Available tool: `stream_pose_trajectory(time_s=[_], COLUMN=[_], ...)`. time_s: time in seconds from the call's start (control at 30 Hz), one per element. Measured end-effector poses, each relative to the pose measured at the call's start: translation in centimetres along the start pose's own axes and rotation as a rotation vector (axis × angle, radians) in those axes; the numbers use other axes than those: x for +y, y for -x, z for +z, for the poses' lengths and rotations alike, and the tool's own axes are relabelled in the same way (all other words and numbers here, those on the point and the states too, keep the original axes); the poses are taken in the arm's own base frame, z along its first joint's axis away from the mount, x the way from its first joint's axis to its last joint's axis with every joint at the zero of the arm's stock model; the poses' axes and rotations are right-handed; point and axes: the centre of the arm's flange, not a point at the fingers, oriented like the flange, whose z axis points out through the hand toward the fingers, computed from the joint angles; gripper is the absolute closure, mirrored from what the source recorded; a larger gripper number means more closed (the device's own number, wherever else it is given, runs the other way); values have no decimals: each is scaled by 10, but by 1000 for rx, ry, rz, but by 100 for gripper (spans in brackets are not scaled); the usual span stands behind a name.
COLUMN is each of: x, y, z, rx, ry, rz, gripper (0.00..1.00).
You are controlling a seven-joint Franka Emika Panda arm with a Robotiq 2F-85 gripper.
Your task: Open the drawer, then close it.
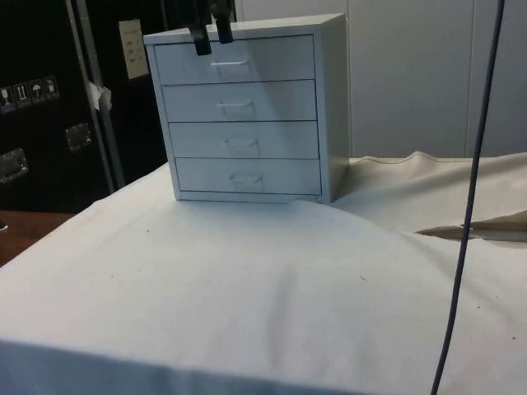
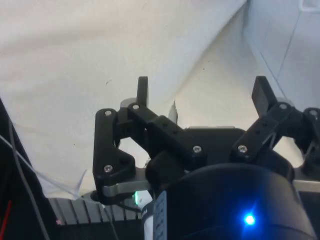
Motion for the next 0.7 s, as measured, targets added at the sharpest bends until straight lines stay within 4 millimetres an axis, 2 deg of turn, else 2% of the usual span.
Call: stream_pose_trajectory(time_s=[0.4,0.7], x=[3,15], y=[-9,-7], z=[3,15], rx=[35,71], ry=[10,12], rz=[-2,-25], gripper=[0,0])
